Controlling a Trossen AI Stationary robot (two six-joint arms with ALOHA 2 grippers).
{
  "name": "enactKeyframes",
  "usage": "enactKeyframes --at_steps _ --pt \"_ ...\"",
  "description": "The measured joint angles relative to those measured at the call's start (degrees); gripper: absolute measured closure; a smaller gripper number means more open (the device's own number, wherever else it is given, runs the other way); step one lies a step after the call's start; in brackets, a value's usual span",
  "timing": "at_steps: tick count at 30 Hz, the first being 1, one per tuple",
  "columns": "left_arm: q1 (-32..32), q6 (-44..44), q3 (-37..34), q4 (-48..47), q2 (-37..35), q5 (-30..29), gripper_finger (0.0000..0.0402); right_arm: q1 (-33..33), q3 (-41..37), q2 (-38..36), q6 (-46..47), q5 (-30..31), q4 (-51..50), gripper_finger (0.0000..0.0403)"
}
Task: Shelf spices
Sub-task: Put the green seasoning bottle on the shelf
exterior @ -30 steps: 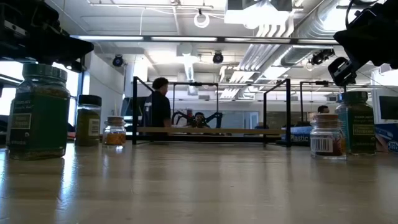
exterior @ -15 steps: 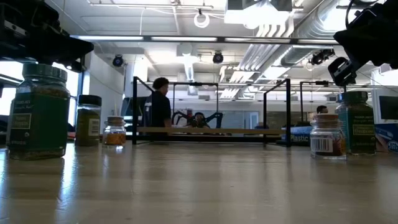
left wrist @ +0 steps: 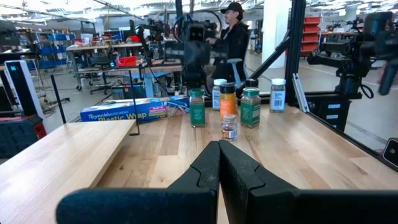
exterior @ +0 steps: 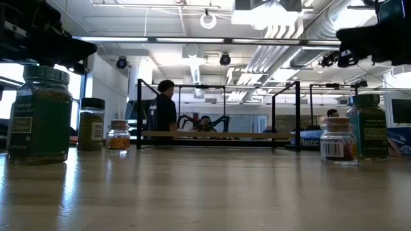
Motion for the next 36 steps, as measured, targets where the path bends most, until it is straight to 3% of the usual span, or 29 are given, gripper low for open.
enactKeyframes --at_steps 6,9,12,16,22,26,33,36 --pt "0.0 0.0 0.0 0.0 0.0 0.0 0.0401 0.0 0.0 0.0 26.1 13.7 24.7 0.0398" --pt "0.0 1.1 0.0 0.0 0.0 -0.1 0.0401 0.0 0.1 0.0 32.4 21.3 33.9 0.0398" --pt "0.0 1.4 0.0 0.0 0.0 -0.1 0.0401 0.3 2.5 1.0 29.5 15.5 33.3 0.0398" --pt "0.0 1.5 0.0 0.1 0.0 -0.2 0.0401 3.5 8.0 12.0 25.3 11.2 30.8 0.0398" --pt "0.0 1.5 0.0 1.0 0.0 -6.0 0.0401 6.5 21.6 33.7 19.2 17.2 18.3 0.0398" --pt "0.0 1.5 0.0 1.4 0.0 -8.1 0.0401 6.1 31.4 45.4 18.6 17.4 7.9 0.0398" --pt "0.0 1.5 0.0 1.6 0.1 -9.6 0.0401 4.3 58.1 58.9 20.1 13.4 -42.6 0.0398" --pt "0.0 1.5 0.0 1.6 0.2 -9.9 0.0401 4.0 68.9 64.5 20.2 11.3 -59.4 0.0398"
